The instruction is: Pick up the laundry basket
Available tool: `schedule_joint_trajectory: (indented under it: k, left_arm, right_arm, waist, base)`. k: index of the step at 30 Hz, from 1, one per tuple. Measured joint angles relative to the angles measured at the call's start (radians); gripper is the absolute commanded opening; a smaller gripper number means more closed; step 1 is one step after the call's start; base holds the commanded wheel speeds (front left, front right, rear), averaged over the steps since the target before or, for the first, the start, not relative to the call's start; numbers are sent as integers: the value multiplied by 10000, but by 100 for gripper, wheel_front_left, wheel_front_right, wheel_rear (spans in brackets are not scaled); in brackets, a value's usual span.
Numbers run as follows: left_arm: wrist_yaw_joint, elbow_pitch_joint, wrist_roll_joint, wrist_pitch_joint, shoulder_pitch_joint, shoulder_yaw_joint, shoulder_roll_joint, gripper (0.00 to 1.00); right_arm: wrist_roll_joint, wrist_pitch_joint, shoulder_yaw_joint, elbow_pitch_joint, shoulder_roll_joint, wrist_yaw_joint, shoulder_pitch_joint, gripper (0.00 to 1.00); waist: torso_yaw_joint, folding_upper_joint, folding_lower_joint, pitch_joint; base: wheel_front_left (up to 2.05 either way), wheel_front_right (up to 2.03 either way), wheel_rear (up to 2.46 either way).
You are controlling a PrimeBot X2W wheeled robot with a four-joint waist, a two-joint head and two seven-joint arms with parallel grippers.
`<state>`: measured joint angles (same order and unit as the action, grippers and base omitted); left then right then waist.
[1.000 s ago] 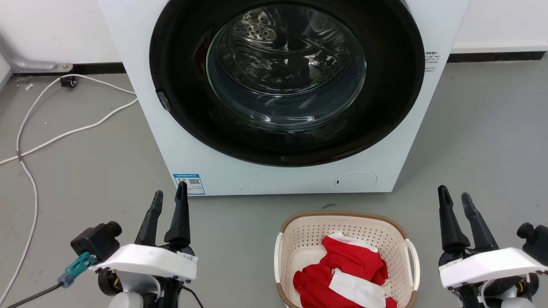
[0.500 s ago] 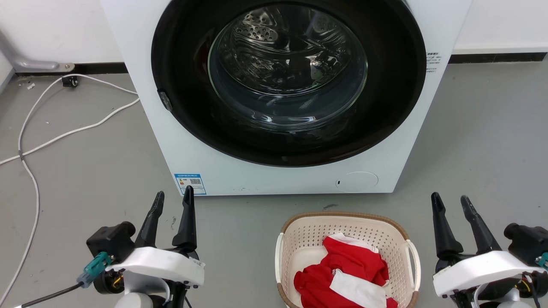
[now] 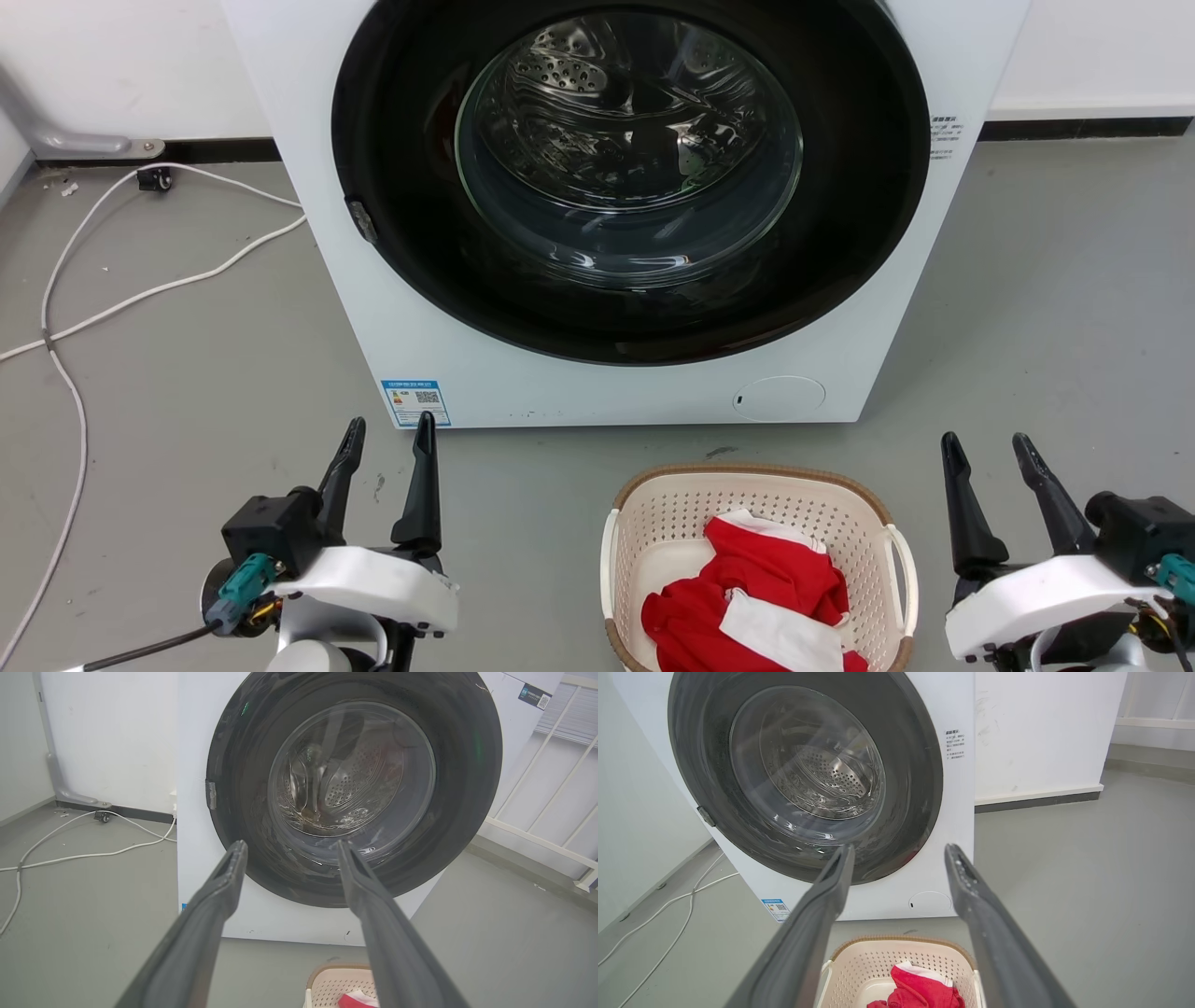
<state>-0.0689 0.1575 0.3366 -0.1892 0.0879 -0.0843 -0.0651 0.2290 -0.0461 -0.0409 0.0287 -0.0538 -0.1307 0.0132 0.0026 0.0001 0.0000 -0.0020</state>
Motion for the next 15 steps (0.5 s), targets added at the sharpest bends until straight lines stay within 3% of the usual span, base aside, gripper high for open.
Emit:
schedule_joint_trajectory:
  k: [15]
  left_arm:
    - [171,54,-1145,-313,-12,-86,-8,100]
  right_arm:
    - [-1116,-113,17,-63,8,-2,131,100]
  waist:
    - [-13,0,0,-31]
  base:
    - [0,0,0]
